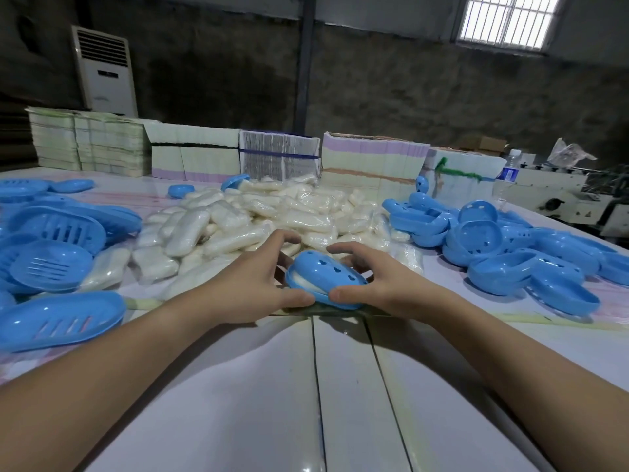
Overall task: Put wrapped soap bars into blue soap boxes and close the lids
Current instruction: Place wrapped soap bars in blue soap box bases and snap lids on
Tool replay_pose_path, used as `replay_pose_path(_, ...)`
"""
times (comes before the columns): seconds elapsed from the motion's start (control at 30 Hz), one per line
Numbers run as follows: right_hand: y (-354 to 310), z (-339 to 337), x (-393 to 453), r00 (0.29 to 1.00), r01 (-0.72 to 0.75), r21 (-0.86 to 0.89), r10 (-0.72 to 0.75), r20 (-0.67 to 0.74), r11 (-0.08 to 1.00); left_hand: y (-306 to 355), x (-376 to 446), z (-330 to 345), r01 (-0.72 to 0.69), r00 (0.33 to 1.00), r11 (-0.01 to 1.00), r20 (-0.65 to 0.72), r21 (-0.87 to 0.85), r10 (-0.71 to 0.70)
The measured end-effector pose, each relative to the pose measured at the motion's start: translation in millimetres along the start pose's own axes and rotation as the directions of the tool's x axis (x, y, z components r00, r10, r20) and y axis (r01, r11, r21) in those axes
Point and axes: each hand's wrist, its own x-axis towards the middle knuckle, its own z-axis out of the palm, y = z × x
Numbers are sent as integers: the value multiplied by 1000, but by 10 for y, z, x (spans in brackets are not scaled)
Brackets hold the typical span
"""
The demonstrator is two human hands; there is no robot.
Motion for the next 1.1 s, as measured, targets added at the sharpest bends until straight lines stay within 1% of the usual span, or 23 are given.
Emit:
replay_pose_path(0.13,12,10,-13,1000,18,150,-14,-28,989,32,-8,18,-36,997,995,-67,-94,30)
replay_pose_path(0.27,19,23,-6,1000,12,236,-5,-31,972,37,-7,34,-38,996,982,-91,-183,22)
replay_pose_path(0.47,35,17,7,999,0,345,15,-42,938,26,-19,37,-44,995,983,-97,-176,27)
replay_pose_path(0.63,49,28,14,998,-22,394,43,-47,919,29,-21,31,-37,993,986,-115,-163,18)
replay_pose_path(0.87,14,21,-7,999,-19,395,29,-19,919,31,-6,31,-30,993,989,-120,-144,13)
replay_pose_path(0.97,4,28,-18,999,-8,410,23,-33,912,21,-2,41,-14,992,987,-124,-157,-5)
replay_pose_path(1.1,-13,44,-22,999,6,360,6,-33,933,12,7,43,4,994,979,-103,-206,-26)
